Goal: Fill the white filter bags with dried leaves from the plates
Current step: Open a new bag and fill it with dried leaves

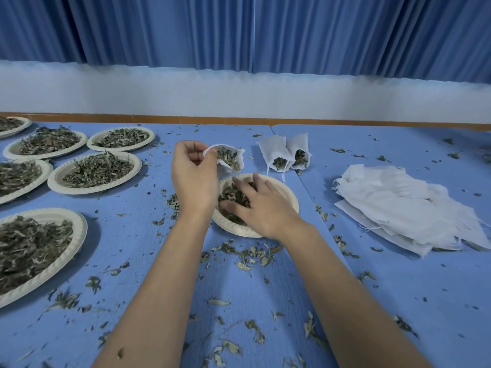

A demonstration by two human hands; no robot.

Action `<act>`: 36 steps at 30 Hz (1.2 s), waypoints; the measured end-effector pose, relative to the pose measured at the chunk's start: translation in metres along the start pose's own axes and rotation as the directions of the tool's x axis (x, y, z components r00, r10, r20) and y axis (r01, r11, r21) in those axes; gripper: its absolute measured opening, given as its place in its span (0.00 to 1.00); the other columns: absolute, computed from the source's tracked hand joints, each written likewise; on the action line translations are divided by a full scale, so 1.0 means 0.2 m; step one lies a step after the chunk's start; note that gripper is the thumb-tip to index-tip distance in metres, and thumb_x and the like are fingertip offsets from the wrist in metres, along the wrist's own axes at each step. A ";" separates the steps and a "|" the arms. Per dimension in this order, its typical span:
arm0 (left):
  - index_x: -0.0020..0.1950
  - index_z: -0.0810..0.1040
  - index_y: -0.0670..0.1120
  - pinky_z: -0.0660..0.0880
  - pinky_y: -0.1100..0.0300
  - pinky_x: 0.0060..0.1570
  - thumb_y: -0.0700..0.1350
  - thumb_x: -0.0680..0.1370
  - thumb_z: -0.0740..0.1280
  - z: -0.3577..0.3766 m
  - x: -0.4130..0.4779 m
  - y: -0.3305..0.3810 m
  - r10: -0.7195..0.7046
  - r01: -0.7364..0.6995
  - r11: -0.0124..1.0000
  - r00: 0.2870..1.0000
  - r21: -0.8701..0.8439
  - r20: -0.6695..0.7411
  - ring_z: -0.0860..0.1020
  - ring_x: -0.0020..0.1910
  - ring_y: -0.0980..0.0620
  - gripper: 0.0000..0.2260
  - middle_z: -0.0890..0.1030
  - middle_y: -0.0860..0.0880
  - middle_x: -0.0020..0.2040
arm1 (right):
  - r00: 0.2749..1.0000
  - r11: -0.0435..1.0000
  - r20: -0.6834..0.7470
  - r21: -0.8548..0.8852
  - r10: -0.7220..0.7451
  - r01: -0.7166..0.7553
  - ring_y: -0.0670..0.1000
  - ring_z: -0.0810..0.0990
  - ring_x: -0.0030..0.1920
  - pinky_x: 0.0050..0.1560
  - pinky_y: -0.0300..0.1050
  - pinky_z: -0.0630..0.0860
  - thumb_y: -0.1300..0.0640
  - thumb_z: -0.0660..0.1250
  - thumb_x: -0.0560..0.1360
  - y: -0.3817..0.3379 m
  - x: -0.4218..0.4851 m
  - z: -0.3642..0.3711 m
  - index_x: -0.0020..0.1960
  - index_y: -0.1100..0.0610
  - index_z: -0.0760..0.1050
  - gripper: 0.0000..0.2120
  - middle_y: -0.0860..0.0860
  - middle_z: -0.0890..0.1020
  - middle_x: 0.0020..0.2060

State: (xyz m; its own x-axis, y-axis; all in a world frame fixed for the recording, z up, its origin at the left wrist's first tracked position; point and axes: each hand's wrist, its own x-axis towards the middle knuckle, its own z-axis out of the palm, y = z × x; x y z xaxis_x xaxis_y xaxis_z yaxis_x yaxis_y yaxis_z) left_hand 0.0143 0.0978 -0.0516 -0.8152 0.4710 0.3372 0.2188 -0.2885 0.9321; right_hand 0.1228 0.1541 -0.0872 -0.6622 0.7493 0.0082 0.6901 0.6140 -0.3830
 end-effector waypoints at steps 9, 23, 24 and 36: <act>0.41 0.70 0.52 0.73 0.59 0.38 0.41 0.76 0.67 -0.01 0.01 0.00 -0.018 0.017 0.999 1.000 -0.045 -0.017 0.75 0.38 0.49 0.08 0.74 0.51 0.38 | 0.992 0.986 -0.008 -0.118 -0.123 0.121 0.57 0.72 0.61 0.57 0.52 0.73 0.52 0.63 0.77 -0.03 -0.01 -0.04 0.67 0.51 0.71 0.19 0.55 0.74 0.60; 0.41 0.70 0.52 0.75 0.59 0.40 0.41 0.76 0.67 0.00 0.00 -0.01 -0.004 0.004 1.000 1.000 -0.018 0.015 0.75 0.39 0.49 0.09 0.74 0.51 0.39 | 0.995 0.998 -0.095 0.032 -0.043 0.047 0.53 0.71 0.65 0.60 0.51 0.72 0.42 0.67 0.70 -0.02 -0.05 -0.16 0.68 0.43 0.69 0.27 0.49 0.72 0.67; 0.41 0.70 0.52 0.75 0.58 0.41 0.41 0.76 0.67 0.00 0.00 -0.01 -0.004 0.005 1.000 1.000 -0.011 0.016 0.76 0.39 0.49 0.09 0.74 0.51 0.39 | 0.992 0.999 -0.119 0.027 -0.038 0.042 0.53 0.71 0.65 0.59 0.50 0.72 0.41 0.66 0.71 -0.03 -0.05 -0.15 0.68 0.43 0.69 0.26 0.49 0.72 0.67; 0.41 0.70 0.52 0.75 0.56 0.42 0.41 0.76 0.67 0.01 0.00 -0.03 -0.022 0.022 1.000 1.000 0.001 0.007 0.77 0.39 0.48 0.09 0.75 0.50 0.39 | 0.989 0.999 -0.141 -0.007 -0.050 0.050 0.58 0.78 0.48 0.47 0.49 0.77 0.65 0.64 0.73 -0.08 -0.06 -0.04 0.53 0.56 0.83 0.13 0.58 0.83 0.43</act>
State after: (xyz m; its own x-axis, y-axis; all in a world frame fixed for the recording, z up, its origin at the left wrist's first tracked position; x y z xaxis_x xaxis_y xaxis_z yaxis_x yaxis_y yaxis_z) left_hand 0.0147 0.1003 -0.0566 -0.8163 0.4826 0.3175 0.2012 -0.2777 0.9394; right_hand 0.1218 0.1383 -0.0736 -0.6480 0.7451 0.1579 0.6586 0.6522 -0.3753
